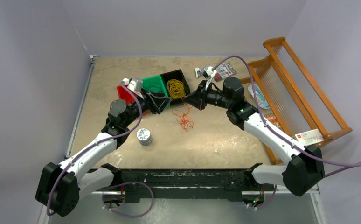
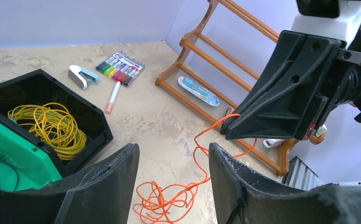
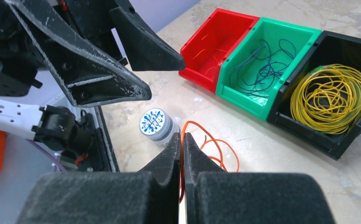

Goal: Untangle the cables

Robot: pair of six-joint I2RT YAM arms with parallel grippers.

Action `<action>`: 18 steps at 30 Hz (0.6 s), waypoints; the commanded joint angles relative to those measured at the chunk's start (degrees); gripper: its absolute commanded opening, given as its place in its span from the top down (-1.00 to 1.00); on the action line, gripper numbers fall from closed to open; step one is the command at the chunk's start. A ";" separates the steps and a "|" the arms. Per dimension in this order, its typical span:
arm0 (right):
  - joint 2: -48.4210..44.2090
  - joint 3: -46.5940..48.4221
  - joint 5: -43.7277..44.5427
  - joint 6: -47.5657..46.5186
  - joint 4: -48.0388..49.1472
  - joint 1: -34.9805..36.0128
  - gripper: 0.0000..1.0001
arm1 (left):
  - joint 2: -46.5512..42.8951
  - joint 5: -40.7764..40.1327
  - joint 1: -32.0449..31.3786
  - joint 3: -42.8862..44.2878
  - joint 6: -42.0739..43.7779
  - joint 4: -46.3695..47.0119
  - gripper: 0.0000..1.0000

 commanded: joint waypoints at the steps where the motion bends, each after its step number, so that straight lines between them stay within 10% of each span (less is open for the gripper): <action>1: 0.24 3.71 0.27 7.62 3.87 0.04 1.00 | -0.04 1.63 -0.30 -0.39 -0.45 5.98 -0.12; 18: 2.80 8.32 -1.84 16.21 2.07 -0.03 1.00 | 4.94 2.89 -1.80 0.60 -1.19 12.59 -0.12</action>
